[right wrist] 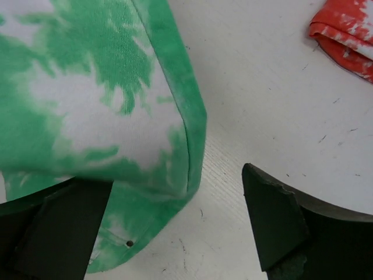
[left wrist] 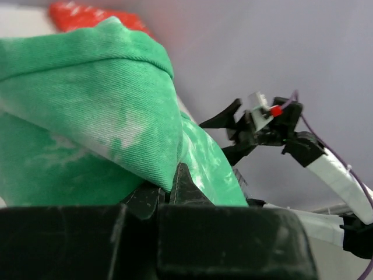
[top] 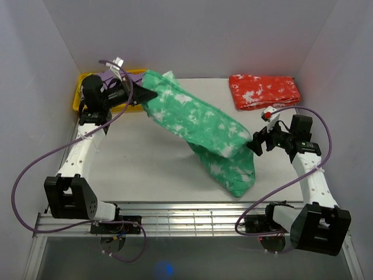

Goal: Fold and stack the trousers
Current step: Move the trousers to the center of the board

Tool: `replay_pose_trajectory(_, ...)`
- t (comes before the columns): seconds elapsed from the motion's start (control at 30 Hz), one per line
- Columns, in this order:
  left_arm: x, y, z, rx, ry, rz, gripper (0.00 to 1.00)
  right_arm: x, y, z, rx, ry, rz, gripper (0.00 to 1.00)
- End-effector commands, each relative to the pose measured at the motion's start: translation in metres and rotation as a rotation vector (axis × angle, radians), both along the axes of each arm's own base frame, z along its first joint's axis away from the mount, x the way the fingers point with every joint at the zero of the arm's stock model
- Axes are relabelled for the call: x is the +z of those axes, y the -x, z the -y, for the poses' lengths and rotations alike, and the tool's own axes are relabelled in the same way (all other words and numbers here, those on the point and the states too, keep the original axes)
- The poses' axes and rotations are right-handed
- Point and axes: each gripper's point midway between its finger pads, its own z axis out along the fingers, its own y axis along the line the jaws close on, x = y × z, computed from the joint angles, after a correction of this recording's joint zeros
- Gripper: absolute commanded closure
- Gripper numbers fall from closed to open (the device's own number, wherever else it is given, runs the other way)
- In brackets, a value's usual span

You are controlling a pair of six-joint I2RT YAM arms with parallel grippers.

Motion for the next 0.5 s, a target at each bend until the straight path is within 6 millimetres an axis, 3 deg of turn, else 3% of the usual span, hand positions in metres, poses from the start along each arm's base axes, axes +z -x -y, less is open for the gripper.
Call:
replay_pose_trajectory(0.0, -0.048, 0.008, -0.058, 0.197, -0.066, -0.059, 1.00, -0.012, -0.003, -0.005, 0.080, 0.011, 0.003, 0.10)
replay_pose_trajectory(0.03, -0.073, 0.008, -0.069, 0.236, -0.094, -0.115, 1.00, -0.017, -0.003, -0.005, 0.089, 0.015, -0.008, 0.31)
replay_pose_trajectory(0.07, -0.099, 0.002, -0.086, 0.308, -0.162, -0.126, 1.00, -0.023, -0.002, -0.005, 0.096, 0.017, -0.031, 0.39)
replay_pose_trajectory(0.1, -0.138, 0.005, -0.106, 0.363, -0.206, -0.239, 1.00, -0.030, -0.003, -0.005, 0.111, 0.026, -0.050, 0.48)
replay_pose_trajectory(0.13, -0.156, 0.005, -0.116, 0.392, -0.250, -0.268, 1.00, -0.035, -0.002, -0.004, 0.123, 0.034, -0.066, 0.63)
replay_pose_trajectory(0.2, -0.196, 0.004, -0.145, 0.456, -0.360, -0.327, 1.00, -0.042, 0.003, -0.005, 0.155, 0.040, -0.114, 0.70)
replay_pose_trajectory(0.23, -0.206, 0.004, -0.155, 0.471, -0.389, -0.348, 1.00, -0.044, 0.004, -0.004, 0.151, 0.042, -0.134, 0.64)
replay_pose_trajectory(0.27, -0.216, 0.004, -0.162, 0.473, -0.412, -0.369, 0.88, -0.047, 0.004, -0.002, 0.140, 0.048, -0.156, 0.57)
replay_pose_trajectory(0.3, -0.240, 0.013, -0.168, 0.439, -0.430, -0.470, 0.84, -0.053, 0.004, 0.001, 0.128, 0.057, -0.189, 0.50)
replay_pose_trajectory(0.33, -0.236, 0.012, -0.168, 0.366, -0.472, -0.413, 0.81, -0.054, 0.010, 0.002, 0.142, 0.071, -0.224, 0.40)
replay_pose_trajectory(0.4, -0.256, 0.025, -0.167, 0.261, -0.506, -0.483, 0.72, -0.066, 0.017, 0.006, 0.135, 0.085, -0.300, 0.30)
replay_pose_trajectory(0.47, -0.257, 0.024, -0.178, 0.229, -0.581, -0.426, 0.64, -0.074, 0.028, 0.006, 0.135, 0.077, -0.385, 0.21)
